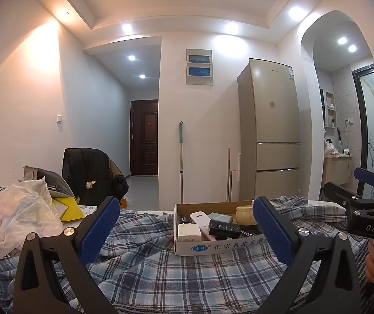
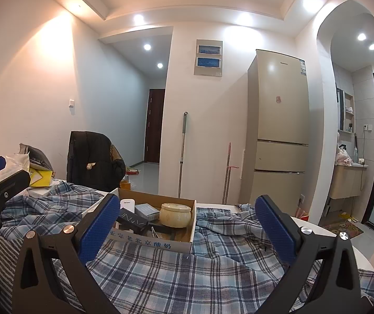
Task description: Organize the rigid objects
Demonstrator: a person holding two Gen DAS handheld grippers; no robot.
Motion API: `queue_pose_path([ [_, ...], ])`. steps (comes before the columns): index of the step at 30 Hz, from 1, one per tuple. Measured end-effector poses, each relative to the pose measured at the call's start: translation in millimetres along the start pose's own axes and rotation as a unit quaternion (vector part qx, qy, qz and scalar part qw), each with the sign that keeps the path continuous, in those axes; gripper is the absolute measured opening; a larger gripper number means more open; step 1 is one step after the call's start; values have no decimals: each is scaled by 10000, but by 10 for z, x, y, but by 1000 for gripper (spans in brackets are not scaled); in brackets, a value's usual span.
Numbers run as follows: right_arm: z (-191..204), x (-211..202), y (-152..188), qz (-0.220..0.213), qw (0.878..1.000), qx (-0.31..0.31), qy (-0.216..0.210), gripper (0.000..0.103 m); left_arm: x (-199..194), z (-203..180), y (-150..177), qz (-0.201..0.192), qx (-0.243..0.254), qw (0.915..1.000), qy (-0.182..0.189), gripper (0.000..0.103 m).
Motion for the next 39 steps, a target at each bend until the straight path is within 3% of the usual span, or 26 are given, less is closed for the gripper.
queue_pose_path([
  [39, -82, 13, -7, 94, 9998, 166, 79, 103, 7, 17, -4, 121, -99, 9997, -204, 103],
])
Point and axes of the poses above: each gripper's, at about its wrist camera, not at the fingertips, and x roughly the way its jaws point, z to its left, y to its underside, the point moved 7 cm from there along x, roughly the way its jaws point, and after that the axes turned 1 degree about -z, right-handed, at the moved point
